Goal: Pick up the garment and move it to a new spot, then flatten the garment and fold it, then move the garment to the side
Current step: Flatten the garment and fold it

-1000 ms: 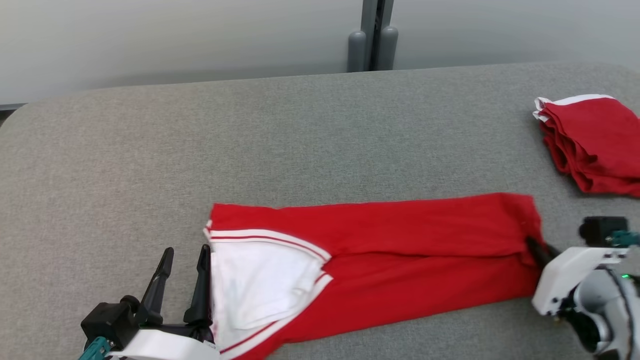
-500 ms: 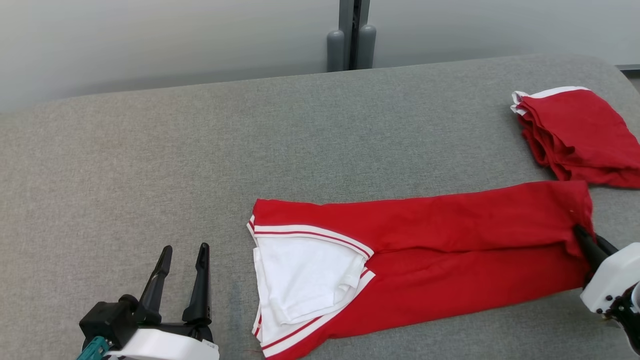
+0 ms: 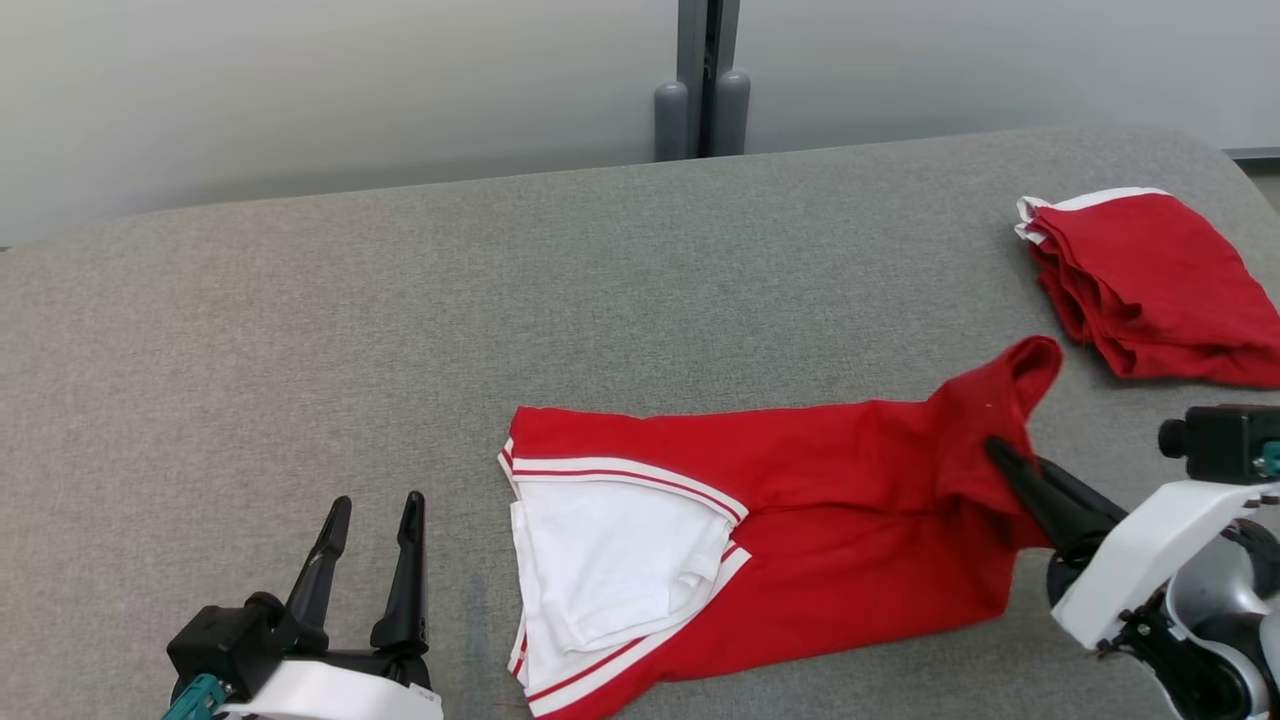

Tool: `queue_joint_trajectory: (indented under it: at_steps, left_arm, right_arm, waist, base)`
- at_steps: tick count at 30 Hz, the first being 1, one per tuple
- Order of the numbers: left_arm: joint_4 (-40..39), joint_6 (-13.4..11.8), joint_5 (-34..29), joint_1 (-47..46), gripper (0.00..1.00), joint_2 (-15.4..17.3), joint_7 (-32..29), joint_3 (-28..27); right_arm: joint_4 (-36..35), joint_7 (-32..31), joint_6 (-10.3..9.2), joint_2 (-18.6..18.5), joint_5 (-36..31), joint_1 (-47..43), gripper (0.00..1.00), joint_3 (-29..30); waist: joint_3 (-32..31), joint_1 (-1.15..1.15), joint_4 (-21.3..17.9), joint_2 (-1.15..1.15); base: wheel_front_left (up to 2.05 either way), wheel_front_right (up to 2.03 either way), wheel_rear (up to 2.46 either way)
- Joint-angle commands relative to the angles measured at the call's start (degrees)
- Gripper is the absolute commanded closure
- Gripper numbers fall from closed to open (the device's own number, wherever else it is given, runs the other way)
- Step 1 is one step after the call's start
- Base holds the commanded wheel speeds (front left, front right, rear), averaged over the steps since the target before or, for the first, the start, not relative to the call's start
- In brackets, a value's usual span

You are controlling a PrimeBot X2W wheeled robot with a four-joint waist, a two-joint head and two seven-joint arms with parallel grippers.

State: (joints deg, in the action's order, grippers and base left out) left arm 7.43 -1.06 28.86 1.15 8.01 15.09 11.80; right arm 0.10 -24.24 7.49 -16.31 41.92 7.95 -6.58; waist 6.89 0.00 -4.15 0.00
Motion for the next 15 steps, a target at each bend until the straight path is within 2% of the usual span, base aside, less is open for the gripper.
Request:
queue_joint_trajectory:
  at_steps: [1, 8, 15]
  left_arm:
    - [0.2, 0.4, 0.2, -1.0, 0.00, 0.0, 0.1, -0.1]
    - [0.4, 0.5, 0.4, -1.1, 0.00, -0.1, 0.1, 0.3]
    - [0.8, 0.7, 0.5, -1.4, 0.00, -0.4, -0.1, 1.2]
  right_arm:
    - [-1.8, -0.7, 0.02, 0.5, 1.0, -0.1, 1.00, -1.1]
    - [-4.4, -2.5, 0.02, 3.6, 3.5, 1.4, 1.00, -6.2]
    - [-0.1, -2.2, 0.02, 8.8, 4.3, 4.8, 1.00, -12.9]
  waist:
    - [-0.2, 0.00, 0.5, 0.00]
    - [-0.5, 0.00, 1.9, 0.00]
    - [-0.8, 0.00, 3.8, 0.00]
  base:
    - [0.00, 0.00, 0.00]
    - [0.00, 0.00, 0.00]
    - [0.00, 0.00, 0.00]
